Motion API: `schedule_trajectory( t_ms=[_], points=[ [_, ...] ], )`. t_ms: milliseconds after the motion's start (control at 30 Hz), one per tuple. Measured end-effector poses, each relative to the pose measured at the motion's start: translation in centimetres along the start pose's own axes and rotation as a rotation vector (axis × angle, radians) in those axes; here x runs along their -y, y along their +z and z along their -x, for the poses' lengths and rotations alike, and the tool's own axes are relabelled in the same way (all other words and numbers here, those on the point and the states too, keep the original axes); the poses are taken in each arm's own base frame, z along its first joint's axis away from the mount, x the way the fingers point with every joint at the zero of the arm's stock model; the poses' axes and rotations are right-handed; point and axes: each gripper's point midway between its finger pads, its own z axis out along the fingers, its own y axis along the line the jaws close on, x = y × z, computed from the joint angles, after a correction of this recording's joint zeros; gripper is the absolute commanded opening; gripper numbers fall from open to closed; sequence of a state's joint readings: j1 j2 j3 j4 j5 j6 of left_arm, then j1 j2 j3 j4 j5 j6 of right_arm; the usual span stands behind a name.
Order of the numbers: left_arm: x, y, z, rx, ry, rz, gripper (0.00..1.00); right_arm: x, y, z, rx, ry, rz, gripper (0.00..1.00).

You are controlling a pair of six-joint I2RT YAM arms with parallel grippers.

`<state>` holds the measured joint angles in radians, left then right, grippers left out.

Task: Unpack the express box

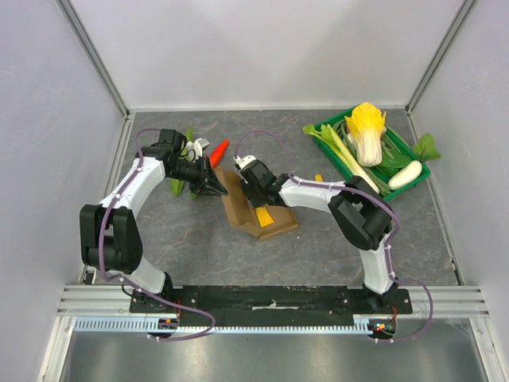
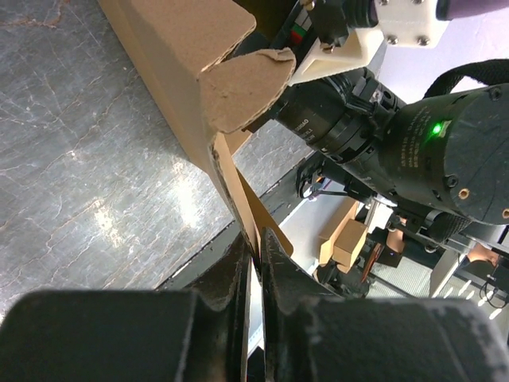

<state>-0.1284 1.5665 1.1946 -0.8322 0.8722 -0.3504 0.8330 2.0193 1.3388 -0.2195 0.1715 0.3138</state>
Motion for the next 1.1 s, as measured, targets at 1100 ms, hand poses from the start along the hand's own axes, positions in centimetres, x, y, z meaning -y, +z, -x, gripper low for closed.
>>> schedule_trajectory(
  t_ms=[1100],
  points=[
    [0.6,-0.8,5.9,0.092,0.054,0.109,0.32,14.2,-7.3,4.0,0.146,0.333,-0.208,0.36]
  ],
)
